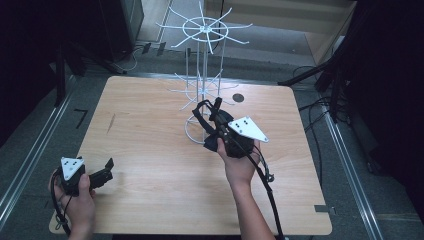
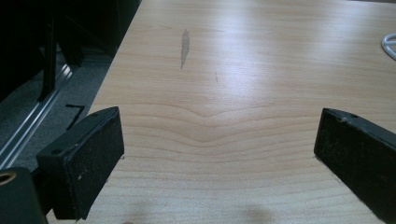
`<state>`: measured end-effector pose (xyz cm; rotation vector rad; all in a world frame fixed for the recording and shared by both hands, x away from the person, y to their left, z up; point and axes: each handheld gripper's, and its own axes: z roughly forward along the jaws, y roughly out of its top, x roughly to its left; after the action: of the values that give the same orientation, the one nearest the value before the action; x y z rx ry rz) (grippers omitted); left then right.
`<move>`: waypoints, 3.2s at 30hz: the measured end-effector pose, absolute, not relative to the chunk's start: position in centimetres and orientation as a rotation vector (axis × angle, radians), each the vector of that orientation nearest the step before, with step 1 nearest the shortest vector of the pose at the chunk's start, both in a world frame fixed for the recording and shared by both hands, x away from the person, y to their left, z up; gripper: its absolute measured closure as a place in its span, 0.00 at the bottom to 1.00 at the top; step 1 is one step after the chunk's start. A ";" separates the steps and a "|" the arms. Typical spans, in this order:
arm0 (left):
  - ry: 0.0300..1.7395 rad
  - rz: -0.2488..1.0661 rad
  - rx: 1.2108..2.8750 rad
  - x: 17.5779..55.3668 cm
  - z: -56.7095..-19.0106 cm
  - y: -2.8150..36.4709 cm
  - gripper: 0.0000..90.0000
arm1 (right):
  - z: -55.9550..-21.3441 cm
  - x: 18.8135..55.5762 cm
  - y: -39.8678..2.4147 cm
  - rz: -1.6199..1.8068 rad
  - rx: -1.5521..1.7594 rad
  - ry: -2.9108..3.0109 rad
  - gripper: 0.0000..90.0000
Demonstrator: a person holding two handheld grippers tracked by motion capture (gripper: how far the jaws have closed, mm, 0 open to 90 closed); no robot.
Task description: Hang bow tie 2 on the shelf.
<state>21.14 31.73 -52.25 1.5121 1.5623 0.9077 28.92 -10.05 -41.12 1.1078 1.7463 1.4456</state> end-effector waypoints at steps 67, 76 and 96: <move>1.558 0.904 1.506 21.1 -52.3 31.7 0.03 | -45.9 28.1 -15.8 1.581 1.121 1.817 0.42; 1.560 0.905 1.508 21.1 -52.3 31.7 0.03 | -46.2 27.4 -17.1 1.576 1.145 1.799 0.39; 1.558 0.906 1.508 21.1 -52.3 31.7 0.03 | -48.2 25.7 -20.2 1.555 1.212 1.769 0.31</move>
<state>21.07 31.69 -52.25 1.5083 1.5576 0.9063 25.66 -20.22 -48.22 1.2118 1.7694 1.5553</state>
